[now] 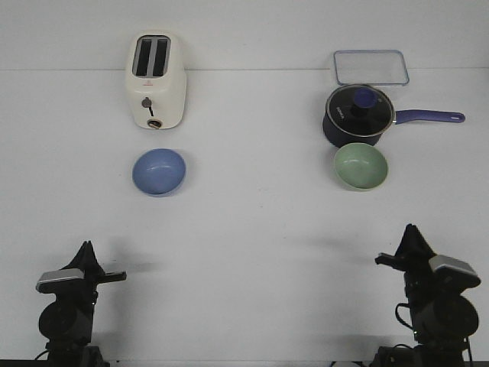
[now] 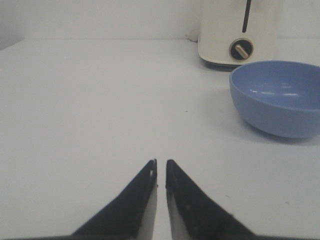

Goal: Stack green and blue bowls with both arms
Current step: 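Reach the right gripper forward to the pale green bowl's rim, then grasp the green bowl rim and drag it toward the robot, center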

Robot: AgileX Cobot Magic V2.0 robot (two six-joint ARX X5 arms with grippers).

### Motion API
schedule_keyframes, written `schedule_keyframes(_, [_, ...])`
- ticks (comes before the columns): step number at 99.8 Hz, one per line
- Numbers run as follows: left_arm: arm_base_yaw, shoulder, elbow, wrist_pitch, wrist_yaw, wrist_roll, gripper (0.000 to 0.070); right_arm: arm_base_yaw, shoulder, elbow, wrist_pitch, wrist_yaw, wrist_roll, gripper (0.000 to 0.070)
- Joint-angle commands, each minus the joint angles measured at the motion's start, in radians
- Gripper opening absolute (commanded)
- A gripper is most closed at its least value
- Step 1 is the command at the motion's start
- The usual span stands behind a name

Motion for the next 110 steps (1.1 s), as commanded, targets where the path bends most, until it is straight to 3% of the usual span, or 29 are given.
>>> schedule_keyframes(1, [-0.001, -0.002, -0.02, 0.01, 0.003, 0.016, 0.0015, -0.003, 0.163, 0.114, -0.028, 0.005, -0.045, 0.0322])
schedule_keyframes(7, [-0.001, -0.002, -0.02, 0.01, 0.003, 0.016, 0.0015, -0.003, 0.299, 0.209, -0.051, 0.004, -0.071, 0.0434])
schedule_keyframes(28, [-0.001, -0.002, -0.02, 0.01, 0.003, 0.016, 0.0015, -0.031, 0.777, 0.496, -0.113, 0.001, -0.116, 0.0432])
schedule_keyframes(47, [-0.001, -0.002, -0.02, 0.01, 0.003, 0.016, 0.0015, -0.067, 1.163, 0.711, -0.174, -0.079, -0.139, 0.0428])
schedule_keyframes(77, [-0.001, -0.002, -0.02, 0.01, 0.003, 0.016, 0.0015, -0.071, 1.46, 0.806, -0.126, -0.079, -0.136, 0.0424])
schedule_keyframes(97, [-0.001, -0.002, -0.02, 0.01, 0.003, 0.016, 0.0015, -0.071, 1.525, 0.806, -0.09, -0.098, -0.129, 0.03])
schedule_keyframes(103, [-0.001, -0.002, -0.02, 0.01, 0.003, 0.016, 0.0015, -0.071, 1.527, 0.806, -0.09, -0.104, -0.126, 0.0199])
schedule_keyframes(110, [-0.001, -0.002, -0.02, 0.01, 0.003, 0.016, 0.0015, -0.071, 1.527, 0.806, -0.089, -0.104, -0.122, 0.0034])
